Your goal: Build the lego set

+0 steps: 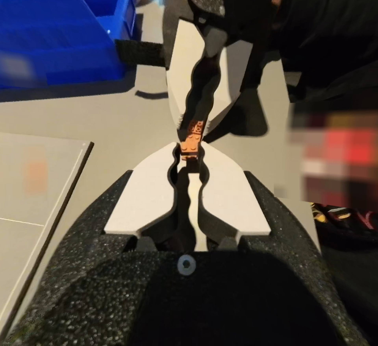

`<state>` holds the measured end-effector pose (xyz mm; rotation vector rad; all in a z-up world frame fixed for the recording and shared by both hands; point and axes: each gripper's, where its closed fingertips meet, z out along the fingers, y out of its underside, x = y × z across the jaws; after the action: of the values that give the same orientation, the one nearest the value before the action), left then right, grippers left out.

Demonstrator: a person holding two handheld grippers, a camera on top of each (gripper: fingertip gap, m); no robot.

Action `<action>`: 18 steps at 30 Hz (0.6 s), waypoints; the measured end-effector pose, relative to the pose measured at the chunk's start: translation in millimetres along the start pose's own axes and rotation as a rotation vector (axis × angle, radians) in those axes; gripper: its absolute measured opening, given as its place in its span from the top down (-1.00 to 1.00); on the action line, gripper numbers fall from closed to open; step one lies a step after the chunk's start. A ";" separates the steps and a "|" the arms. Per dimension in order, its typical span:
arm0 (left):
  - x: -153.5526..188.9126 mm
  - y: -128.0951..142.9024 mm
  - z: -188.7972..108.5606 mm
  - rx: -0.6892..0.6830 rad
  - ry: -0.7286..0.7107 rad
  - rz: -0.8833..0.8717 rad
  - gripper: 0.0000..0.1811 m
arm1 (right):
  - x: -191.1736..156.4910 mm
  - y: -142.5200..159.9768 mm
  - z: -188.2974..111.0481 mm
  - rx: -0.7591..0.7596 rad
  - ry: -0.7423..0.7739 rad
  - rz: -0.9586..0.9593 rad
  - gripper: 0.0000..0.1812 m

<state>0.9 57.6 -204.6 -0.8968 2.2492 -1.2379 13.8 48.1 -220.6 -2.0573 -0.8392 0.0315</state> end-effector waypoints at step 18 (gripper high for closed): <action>2.0 -11.7 -11.3 0.148 0.229 -0.528 0.83 | -0.1 -35.7 0.1 0.143 0.238 -0.342 0.92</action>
<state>-3.7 58.1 -188.8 -1.4083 2.1155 -1.7889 -6.0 61.5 -194.1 -1.7213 -0.9957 -0.3258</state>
